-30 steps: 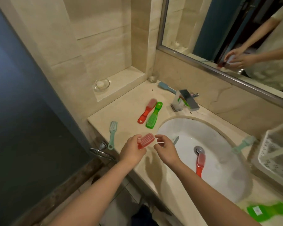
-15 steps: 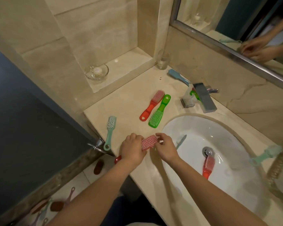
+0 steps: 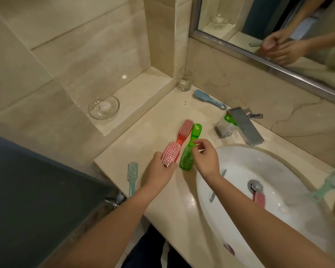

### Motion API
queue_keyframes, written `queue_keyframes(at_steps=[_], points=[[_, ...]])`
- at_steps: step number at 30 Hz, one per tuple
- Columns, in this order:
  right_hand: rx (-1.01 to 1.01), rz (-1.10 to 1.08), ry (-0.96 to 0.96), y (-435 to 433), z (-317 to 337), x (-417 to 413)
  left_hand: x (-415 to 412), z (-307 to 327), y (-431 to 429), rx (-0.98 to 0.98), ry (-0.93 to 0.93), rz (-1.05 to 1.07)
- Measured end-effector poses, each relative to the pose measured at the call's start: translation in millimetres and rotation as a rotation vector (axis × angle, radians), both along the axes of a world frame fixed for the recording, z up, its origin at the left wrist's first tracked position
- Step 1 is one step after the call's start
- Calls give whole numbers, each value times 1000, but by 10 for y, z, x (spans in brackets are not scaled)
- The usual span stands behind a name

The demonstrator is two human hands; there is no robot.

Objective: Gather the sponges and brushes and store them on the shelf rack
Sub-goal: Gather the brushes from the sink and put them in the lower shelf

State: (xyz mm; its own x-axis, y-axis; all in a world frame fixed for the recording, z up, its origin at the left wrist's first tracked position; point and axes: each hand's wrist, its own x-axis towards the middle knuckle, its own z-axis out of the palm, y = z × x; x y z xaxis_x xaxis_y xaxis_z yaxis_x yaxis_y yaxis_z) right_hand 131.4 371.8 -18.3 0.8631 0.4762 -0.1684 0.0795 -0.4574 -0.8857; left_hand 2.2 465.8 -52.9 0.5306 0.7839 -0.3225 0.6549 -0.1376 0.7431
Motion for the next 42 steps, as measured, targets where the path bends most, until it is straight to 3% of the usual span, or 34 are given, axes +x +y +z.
queue_keyframes(at_steps=[4,10,16,21,28,33,42], points=[[-149,-1,4,416,50,253,337,-9,402,-249,-132,149],[-519,4,28,819,11,493,637,-81,812,-570,-194,152],[-616,-51,127,937,-62,600,903,-111,949,-797,-235,157],[-340,-134,280,1034,-82,591,993,-87,1013,-773,-232,138],[-66,-206,358,1059,141,467,1091,-12,1009,-463,-247,51],[-6,-258,379,690,307,401,1116,95,719,-393,-233,-24],[53,-331,466,-420,563,168,1047,376,-303,-455,-283,-217]])
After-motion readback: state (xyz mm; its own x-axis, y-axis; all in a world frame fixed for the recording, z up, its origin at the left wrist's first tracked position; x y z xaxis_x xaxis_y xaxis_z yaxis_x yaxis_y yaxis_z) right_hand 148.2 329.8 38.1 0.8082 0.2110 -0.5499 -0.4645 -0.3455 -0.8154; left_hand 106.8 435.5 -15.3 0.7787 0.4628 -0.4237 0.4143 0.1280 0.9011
